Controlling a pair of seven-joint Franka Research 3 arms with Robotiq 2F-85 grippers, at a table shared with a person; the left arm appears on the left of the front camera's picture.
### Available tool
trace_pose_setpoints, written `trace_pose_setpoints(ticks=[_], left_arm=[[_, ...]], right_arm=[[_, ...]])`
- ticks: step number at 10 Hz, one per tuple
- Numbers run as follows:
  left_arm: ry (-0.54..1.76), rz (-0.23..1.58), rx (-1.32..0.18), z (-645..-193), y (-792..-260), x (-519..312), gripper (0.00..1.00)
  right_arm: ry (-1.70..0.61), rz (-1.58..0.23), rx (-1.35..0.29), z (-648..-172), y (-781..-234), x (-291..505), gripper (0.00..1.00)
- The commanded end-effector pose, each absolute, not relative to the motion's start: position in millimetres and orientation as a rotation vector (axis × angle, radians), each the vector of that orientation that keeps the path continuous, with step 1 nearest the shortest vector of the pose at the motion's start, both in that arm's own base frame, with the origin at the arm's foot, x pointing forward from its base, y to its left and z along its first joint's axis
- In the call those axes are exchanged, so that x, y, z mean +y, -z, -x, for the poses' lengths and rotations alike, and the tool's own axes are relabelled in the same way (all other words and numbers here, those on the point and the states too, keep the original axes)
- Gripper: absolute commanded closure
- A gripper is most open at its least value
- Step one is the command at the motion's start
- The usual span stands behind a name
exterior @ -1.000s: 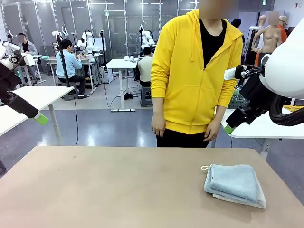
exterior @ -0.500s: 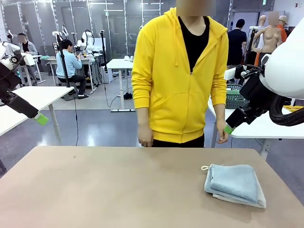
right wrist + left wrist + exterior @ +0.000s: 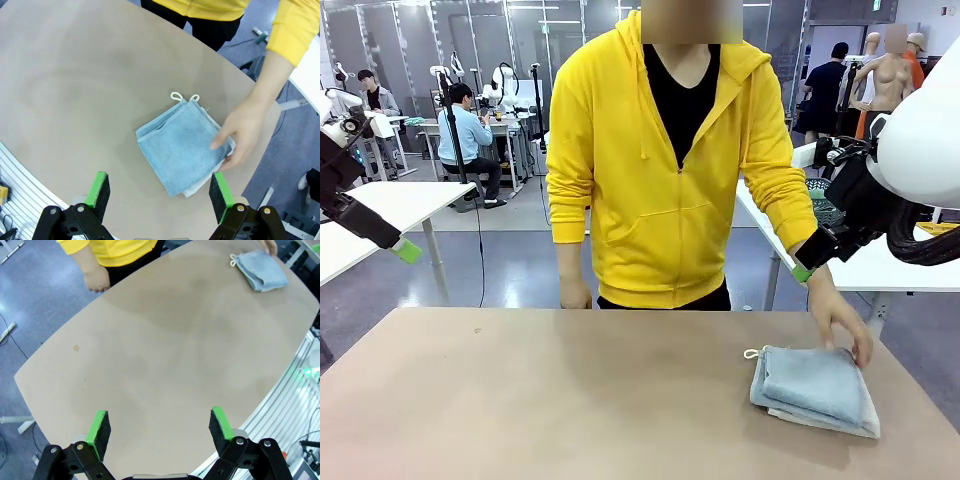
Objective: Fold the towels and place them in the basket.
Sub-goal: Stack the folded Towel with hook on the right side of the table.
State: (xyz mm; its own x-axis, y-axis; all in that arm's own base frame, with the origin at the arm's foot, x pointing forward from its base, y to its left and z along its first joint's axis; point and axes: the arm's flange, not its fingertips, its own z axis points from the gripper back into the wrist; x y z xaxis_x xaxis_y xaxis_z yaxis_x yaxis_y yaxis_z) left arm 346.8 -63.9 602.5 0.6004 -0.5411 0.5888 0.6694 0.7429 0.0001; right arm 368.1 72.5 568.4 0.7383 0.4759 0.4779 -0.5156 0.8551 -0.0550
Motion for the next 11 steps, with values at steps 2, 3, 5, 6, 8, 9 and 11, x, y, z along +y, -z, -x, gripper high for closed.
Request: trace_pose_setpoints(ticks=[2,3,5,6,8,9,11], left_arm=[[0.707,0.225,-0.6,-346.8,-601.9,-63.6,0.0],[0.707,0.225,-0.6,-346.8,-601.9,-63.6,0.0],[0.814,0.207,-0.686,-344.5,-625.0,-52.9,0.0],[0.831,0.175,-0.739,-343.6,-642.7,-38.4,0.0],[0.837,0.136,-0.772,-338.6,-664.2,-10.6,0.0],[0.855,0.119,-0.768,-332.9,-671.3,-4.1,0.0],[0.837,0.045,-0.768,-327.7,-674.4,3.9,0.0]], right_arm=[[-0.539,-0.081,-0.499,-369.2,-567.9,72.1,0.0],[-0.539,-0.081,-0.499,-369.2,-567.9,72.1,0.0],[-0.572,-0.119,-0.59,-347.5,-606.7,64.6,0.0],[-0.557,-0.145,-0.662,-331.4,-633.9,52.0,0.0],[-0.59,-0.204,-0.7,-307.8,-660.6,27.7,0.0],[-0.613,-0.23,-0.693,-301.1,-668.5,22.3,0.0],[-0.658,-0.254,-0.61,-296.3,-670.9,22.6,0.0]])
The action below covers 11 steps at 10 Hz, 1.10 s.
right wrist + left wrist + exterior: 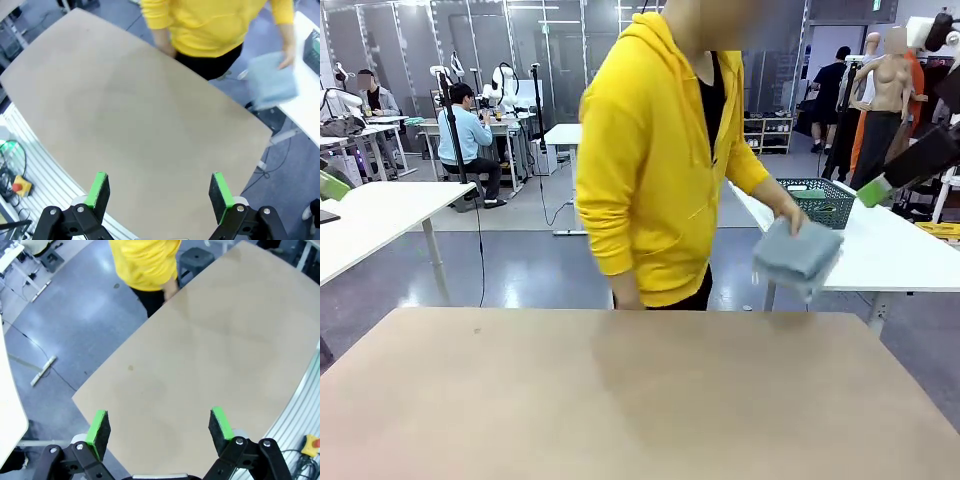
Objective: Fold the towels and place them in the basket.
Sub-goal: Stack the folded Towel with hook on the right side of the table.
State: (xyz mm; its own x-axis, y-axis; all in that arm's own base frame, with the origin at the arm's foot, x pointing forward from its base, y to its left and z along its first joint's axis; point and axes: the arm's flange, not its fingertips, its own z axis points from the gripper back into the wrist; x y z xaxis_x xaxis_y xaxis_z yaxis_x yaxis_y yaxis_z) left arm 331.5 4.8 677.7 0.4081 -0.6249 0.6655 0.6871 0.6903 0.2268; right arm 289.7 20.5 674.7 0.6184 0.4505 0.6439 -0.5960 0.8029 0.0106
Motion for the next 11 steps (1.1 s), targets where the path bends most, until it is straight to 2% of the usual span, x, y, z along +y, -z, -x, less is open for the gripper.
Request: trace_pose_setpoints(ticks=[1,4,11], left_arm=[[0.823,0.018,-0.771,-325.7,-675.3,6.6,0.0],[0.774,0.051,-0.786,-322.1,-672.7,8.1,0.0],[0.82,0.046,-0.794,-328.8,-678.6,11.3,0.0]], right_arm=[[-0.67,-0.254,-0.59,-293.7,-671.1,25.3,0.0],[-0.644,-0.263,-0.575,-292.0,-662.8,29.1,0.0],[-0.645,-0.252,-0.582,-290.0,-663.0,29.1,0.0]])
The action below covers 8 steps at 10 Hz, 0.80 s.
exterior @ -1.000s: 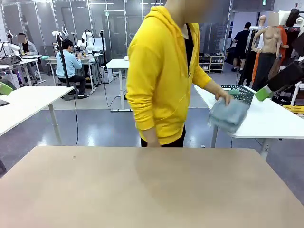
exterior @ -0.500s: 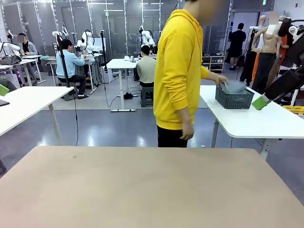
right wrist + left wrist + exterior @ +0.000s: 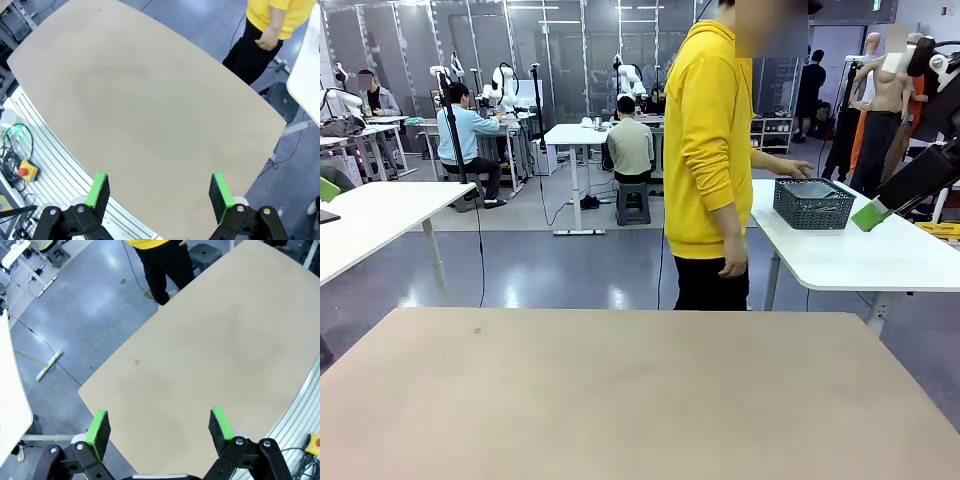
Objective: Fold the towels and place them in the basket.
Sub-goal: Stack the folded Towel with hook on the right side of the table.
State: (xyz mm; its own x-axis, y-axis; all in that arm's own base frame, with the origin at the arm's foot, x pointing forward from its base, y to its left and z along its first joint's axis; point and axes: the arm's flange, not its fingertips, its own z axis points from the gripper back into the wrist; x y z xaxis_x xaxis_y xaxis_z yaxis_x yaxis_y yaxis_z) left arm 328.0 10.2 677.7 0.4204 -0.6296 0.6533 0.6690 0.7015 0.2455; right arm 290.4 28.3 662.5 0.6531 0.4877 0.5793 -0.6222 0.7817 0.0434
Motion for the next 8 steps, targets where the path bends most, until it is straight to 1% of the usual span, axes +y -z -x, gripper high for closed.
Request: trace_pose_setpoints(ticks=[1,8], left_arm=[[0.82,0.046,-0.794,-328.8,-678.6,11.3,0.0],[0.82,0.046,-0.794,-328.8,-678.6,11.3,0.0]], right_arm=[[-0.645,-0.252,-0.582,-290.0,-663.0,29.1,0.0],[-0.645,-0.252,-0.582,-290.0,-663.0,29.1,0.0]])
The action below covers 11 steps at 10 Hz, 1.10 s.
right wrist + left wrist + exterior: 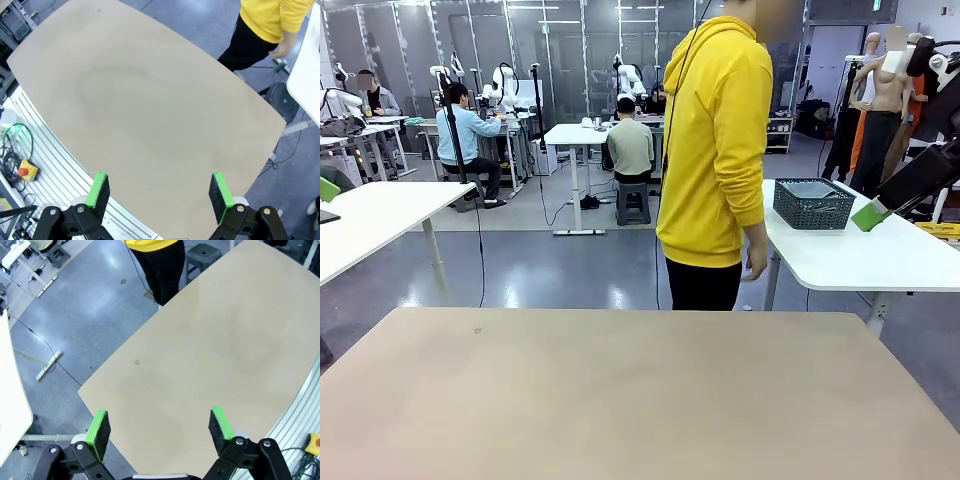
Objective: Fold the towels and place them in the basket.
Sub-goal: Stack the folded Towel with hook on the right side of the table.
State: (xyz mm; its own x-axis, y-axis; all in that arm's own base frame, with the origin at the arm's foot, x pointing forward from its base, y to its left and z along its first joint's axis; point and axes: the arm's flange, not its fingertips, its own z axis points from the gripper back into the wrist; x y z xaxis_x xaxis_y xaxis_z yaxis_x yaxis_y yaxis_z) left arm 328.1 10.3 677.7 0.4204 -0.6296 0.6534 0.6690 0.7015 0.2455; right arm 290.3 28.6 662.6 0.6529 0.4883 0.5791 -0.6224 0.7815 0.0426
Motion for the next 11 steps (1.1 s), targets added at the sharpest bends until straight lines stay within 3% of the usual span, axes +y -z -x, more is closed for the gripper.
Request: trace_pose_setpoints(ticks=[1,11], left_arm=[[0.82,0.046,-0.794,-328.8,-678.6,11.3,0.0],[0.82,0.046,-0.794,-328.8,-678.6,11.3,0.0]], right_arm=[[-0.645,-0.252,-0.582,-290.0,-663.0,29.1,0.0],[-0.645,-0.252,-0.582,-290.0,-663.0,29.1,0.0]])
